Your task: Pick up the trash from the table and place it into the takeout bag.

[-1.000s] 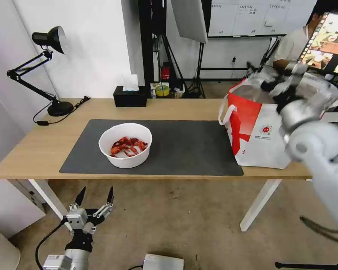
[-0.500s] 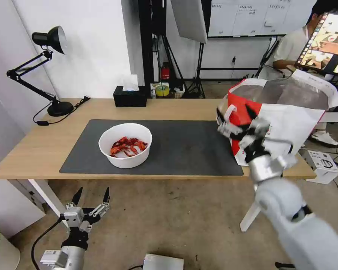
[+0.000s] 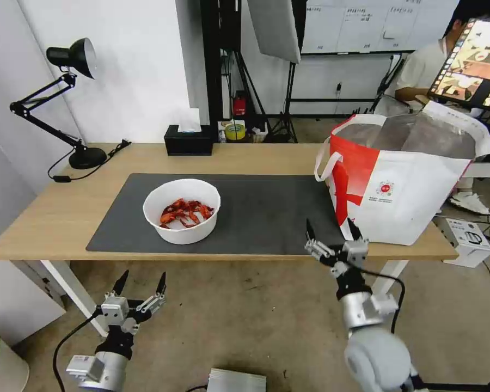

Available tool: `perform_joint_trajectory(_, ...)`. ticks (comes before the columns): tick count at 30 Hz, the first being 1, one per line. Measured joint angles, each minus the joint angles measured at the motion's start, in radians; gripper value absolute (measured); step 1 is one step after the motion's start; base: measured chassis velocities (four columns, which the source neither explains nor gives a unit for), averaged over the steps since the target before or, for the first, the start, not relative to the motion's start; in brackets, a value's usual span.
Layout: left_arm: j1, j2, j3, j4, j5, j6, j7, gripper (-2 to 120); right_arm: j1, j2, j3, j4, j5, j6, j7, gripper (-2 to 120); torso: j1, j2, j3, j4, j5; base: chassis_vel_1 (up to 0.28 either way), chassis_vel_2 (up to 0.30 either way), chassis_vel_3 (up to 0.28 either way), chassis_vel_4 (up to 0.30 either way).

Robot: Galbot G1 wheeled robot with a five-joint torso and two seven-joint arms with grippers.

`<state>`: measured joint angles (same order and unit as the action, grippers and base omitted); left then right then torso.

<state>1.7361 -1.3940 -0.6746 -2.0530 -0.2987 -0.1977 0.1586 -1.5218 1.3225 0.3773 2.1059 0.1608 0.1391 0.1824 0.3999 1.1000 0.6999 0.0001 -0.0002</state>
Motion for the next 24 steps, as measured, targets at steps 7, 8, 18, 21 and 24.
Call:
perform_joint_trajectory(7, -0.017, 0.011, 0.011, -0.004, -0.006, 0.014, -0.001, 100, -0.108, 0.086, 0.0, 0.005, -0.046, 0.056, -0.006, 100, 0.0, 0.0, 0.0, -0.0001, 0.0, 0.0, 0.0, 0.0, 0.0)
perform_joint_trajectory(8, -0.018, 0.013, 0.013, -0.004, -0.006, 0.015, -0.001, 100, -0.124, 0.094, -0.005, 0.005, -0.061, 0.059, -0.01, 100, 0.0, 0.0, 0.0, -0.0002, 0.0001, 0.0, 0.0, 0.0, 0.0)
perform_joint_trajectory(18, -0.021, 0.013, 0.021, -0.007, -0.004, 0.016, -0.001, 100, -0.189, 0.125, -0.024, 0.0, -0.164, 0.071, -0.018, 100, 0.0, 0.0, 0.0, -0.0001, 0.0002, 0.0, 0.0, 0.0, 0.0)
perform_joint_trajectory(21, -0.018, 0.012, 0.021, -0.008, -0.004, 0.015, -0.001, 100, -0.208, 0.136, -0.02, 0.0, -0.206, 0.087, -0.019, 100, 0.0, 0.0, 0.0, -0.0001, 0.0002, 0.0, 0.0, 0.0, 0.0)
perform_joint_trajectory(24, -0.017, 0.012, 0.02, -0.012, -0.004, 0.013, -0.001, 100, -0.228, 0.149, -0.017, -0.001, -0.23, 0.106, -0.019, 100, 0.0, 0.0, 0.0, -0.0001, 0.0002, 0.0, 0.0, 0.0, 0.0)
